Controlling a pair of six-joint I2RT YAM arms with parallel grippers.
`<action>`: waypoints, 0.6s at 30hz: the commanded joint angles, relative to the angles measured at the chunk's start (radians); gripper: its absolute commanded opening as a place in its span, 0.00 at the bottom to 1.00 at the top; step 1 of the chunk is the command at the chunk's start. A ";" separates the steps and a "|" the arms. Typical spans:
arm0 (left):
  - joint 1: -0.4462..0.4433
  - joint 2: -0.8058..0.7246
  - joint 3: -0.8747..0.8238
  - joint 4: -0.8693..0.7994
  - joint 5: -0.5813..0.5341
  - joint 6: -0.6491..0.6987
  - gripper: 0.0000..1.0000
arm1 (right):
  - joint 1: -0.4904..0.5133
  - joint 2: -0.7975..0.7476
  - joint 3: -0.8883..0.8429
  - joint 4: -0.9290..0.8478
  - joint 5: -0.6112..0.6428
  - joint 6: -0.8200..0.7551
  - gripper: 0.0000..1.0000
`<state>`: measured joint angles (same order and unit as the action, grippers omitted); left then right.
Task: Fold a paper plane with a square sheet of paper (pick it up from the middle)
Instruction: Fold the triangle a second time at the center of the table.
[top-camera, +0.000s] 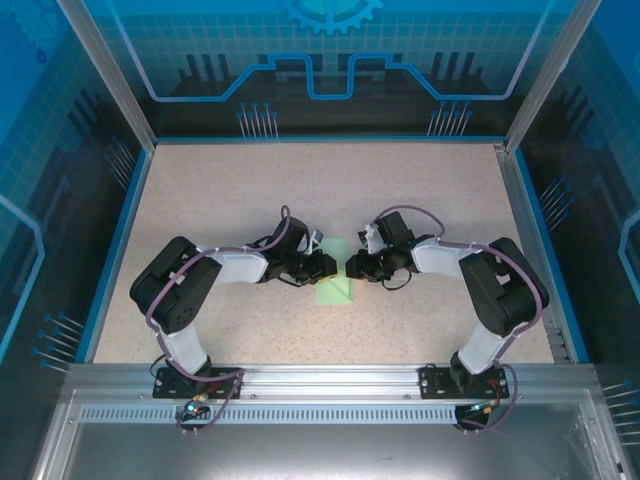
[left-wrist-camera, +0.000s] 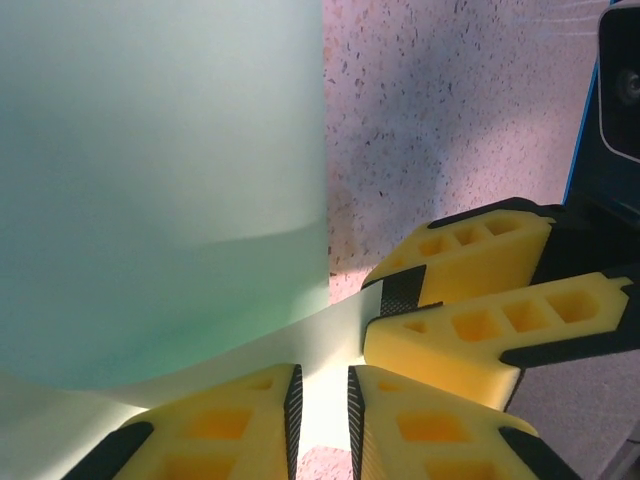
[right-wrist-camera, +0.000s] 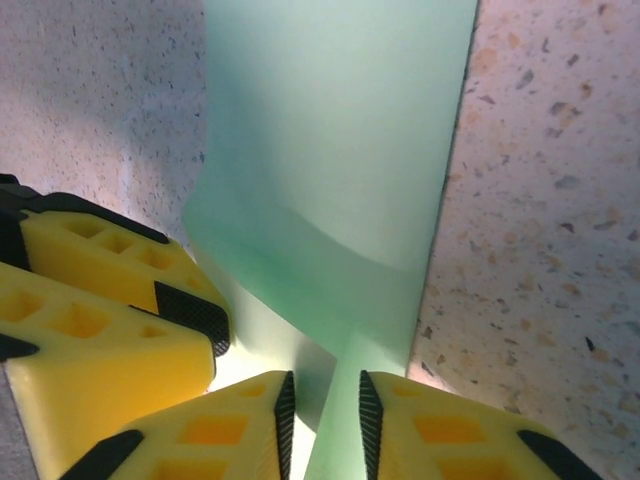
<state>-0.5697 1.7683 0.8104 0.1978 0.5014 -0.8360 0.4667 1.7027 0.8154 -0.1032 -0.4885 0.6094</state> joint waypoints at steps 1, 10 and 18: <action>-0.007 0.007 0.025 -0.017 -0.009 0.018 0.24 | 0.016 0.026 0.031 0.021 -0.030 -0.001 0.18; -0.008 0.013 0.042 -0.006 0.009 0.014 0.24 | 0.015 0.047 0.045 0.020 0.022 -0.004 0.10; -0.007 0.037 0.052 -0.004 0.016 0.017 0.23 | 0.015 0.056 0.051 0.002 0.047 -0.010 0.10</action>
<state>-0.5697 1.7798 0.8322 0.1925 0.5022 -0.8364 0.4671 1.7500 0.8455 -0.0864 -0.4629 0.6113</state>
